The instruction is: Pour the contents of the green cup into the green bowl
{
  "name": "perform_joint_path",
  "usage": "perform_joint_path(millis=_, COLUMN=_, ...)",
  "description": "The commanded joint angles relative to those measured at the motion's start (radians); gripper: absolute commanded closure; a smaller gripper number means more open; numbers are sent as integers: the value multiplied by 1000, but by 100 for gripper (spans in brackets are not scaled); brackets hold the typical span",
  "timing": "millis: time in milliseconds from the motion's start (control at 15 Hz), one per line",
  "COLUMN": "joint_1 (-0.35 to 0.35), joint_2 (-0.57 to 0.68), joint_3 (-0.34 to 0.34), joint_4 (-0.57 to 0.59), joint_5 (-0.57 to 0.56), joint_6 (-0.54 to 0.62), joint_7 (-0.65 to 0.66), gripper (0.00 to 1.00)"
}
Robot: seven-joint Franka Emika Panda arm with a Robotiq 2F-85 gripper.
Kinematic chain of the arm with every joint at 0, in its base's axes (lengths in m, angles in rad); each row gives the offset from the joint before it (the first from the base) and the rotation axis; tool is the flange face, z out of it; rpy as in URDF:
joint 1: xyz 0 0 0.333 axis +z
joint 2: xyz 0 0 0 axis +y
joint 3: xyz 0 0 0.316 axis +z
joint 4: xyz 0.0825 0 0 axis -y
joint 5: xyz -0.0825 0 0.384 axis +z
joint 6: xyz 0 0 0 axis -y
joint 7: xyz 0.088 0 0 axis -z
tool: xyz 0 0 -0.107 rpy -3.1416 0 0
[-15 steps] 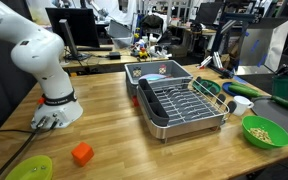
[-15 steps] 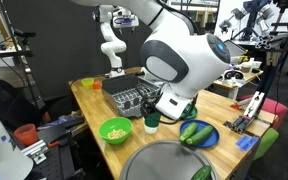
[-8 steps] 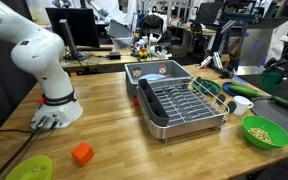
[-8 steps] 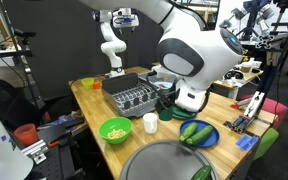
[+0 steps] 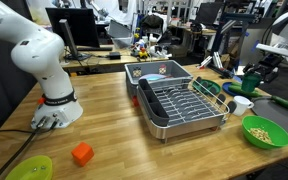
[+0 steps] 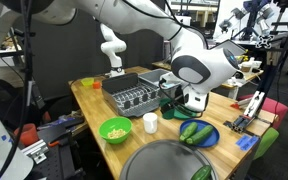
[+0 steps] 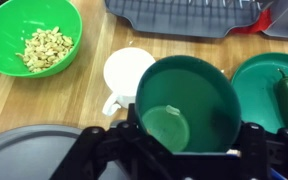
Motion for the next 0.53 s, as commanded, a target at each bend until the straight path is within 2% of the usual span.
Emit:
perform_joint_path(millis=0, joint_1=-14, joint_2=98, joint_3=19, joint_4=155, joint_5=-19, joint_6=-105, joint_7=-12, gripper=48)
perform_joint_path(millis=467, joint_1=-12, joint_2=253, joint_3=44, joint_4=375, joint_5=-66, joint_6=-213, joint_7=-29, gripper=48)
